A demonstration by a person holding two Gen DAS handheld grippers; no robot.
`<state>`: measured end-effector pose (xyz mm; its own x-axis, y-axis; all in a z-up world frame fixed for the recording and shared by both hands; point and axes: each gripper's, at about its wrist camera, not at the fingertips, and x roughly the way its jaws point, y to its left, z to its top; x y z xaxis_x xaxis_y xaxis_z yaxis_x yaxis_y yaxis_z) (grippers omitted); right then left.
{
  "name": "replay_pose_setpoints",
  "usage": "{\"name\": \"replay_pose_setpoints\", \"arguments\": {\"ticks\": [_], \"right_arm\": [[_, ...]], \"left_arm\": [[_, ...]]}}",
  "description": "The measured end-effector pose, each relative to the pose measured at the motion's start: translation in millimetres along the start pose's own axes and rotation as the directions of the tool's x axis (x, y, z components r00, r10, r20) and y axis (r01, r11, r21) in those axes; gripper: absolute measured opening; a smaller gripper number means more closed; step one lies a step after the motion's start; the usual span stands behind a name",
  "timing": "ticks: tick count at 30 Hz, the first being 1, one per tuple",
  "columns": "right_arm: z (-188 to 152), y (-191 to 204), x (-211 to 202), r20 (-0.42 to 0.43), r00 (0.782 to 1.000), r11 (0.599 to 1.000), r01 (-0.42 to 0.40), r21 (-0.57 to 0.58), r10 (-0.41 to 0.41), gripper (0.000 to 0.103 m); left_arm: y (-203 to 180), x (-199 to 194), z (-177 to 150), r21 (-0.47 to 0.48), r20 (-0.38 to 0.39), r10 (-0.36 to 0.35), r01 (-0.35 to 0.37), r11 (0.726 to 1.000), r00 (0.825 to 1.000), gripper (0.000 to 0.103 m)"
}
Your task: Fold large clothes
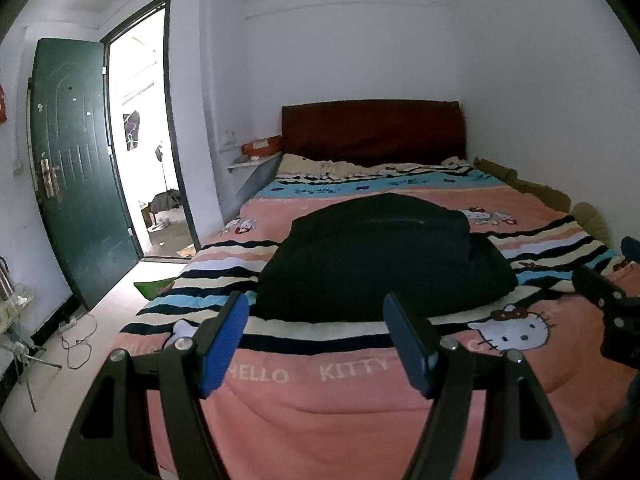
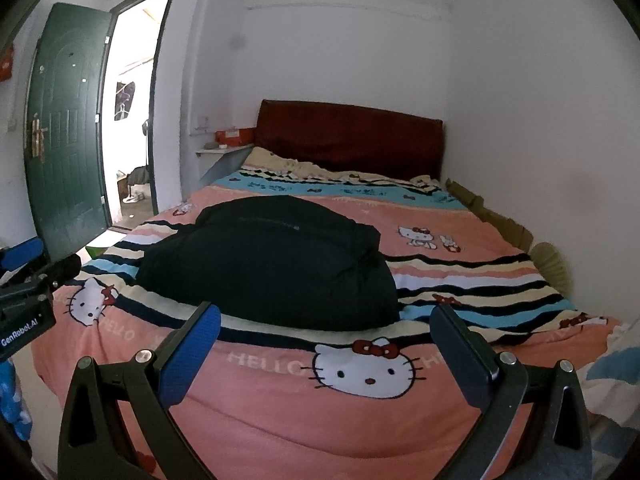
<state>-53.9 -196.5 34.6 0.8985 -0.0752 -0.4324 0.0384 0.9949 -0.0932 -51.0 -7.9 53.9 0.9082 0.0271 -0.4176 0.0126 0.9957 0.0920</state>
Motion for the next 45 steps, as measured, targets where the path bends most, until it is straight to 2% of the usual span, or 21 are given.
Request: {"name": "replay_pose_setpoints", "arguments": {"ticks": [15, 45], "right_arm": [[-1.1, 9.3, -8.3, 0.013, 1.0, 1.0, -0.008, -0.007, 0.008, 0.103], [-14.0, 6.2, -2.2, -0.015, 1.0, 1.0, 0.019, 0.001, -0.019, 0.103]], "left_arm": [[6.2, -9.7, -1.1, -0.025, 0.011, 0.0, 0.0, 1.0, 1.0, 0.069], [2.7, 2.3, -8.0, -0.036, -0.043, -0.017, 0.015, 0.999, 0.999, 0.069]]}}
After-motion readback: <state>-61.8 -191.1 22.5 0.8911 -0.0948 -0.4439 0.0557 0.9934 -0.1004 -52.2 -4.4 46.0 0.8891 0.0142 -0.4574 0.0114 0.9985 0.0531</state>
